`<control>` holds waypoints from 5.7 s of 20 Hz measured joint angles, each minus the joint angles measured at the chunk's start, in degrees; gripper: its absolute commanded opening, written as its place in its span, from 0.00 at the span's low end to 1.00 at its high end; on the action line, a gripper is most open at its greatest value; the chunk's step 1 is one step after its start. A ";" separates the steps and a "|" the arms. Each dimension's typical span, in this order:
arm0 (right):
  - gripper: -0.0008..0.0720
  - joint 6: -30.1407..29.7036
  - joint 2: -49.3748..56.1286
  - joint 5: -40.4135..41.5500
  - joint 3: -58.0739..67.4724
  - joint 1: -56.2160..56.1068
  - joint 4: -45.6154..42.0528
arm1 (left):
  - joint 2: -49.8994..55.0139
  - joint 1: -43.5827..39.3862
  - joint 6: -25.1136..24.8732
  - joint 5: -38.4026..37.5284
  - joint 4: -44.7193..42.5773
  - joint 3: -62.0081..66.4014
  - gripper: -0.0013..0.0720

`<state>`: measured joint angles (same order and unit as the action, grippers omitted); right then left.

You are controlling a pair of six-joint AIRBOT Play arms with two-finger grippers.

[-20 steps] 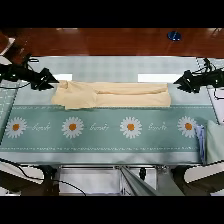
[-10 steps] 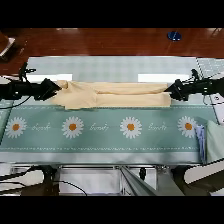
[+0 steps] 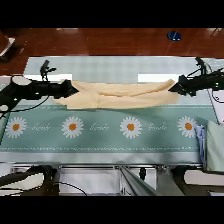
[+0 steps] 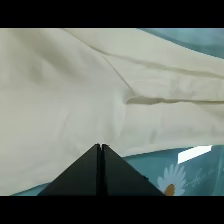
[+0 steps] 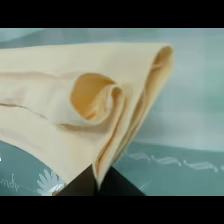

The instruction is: Fold the shirts.

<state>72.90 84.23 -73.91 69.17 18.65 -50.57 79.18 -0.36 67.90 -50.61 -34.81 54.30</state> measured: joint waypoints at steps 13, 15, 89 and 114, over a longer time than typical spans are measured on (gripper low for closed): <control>0.03 5.14 -44.30 -3.54 -18.29 -0.22 -1.22 | 30.29 -38.64 13.66 2.75 -0.90 35.04 0.04; 0.03 5.11 -45.59 -3.41 -18.58 -0.24 0.22 | 33.86 -43.01 15.89 2.19 -1.20 38.01 0.04; 0.03 6.38 -0.96 1.79 14.43 -24.48 9.68 | -48.28 -6.69 25.86 8.00 -20.17 -33.09 0.04; 0.03 22.80 -31.63 -31.98 13.53 41.57 -35.39 | -48.28 -6.78 25.86 8.13 -19.93 -33.09 0.04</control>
<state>95.70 52.60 -105.89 82.70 60.23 -85.95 30.89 -7.14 93.76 -42.48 -54.74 21.21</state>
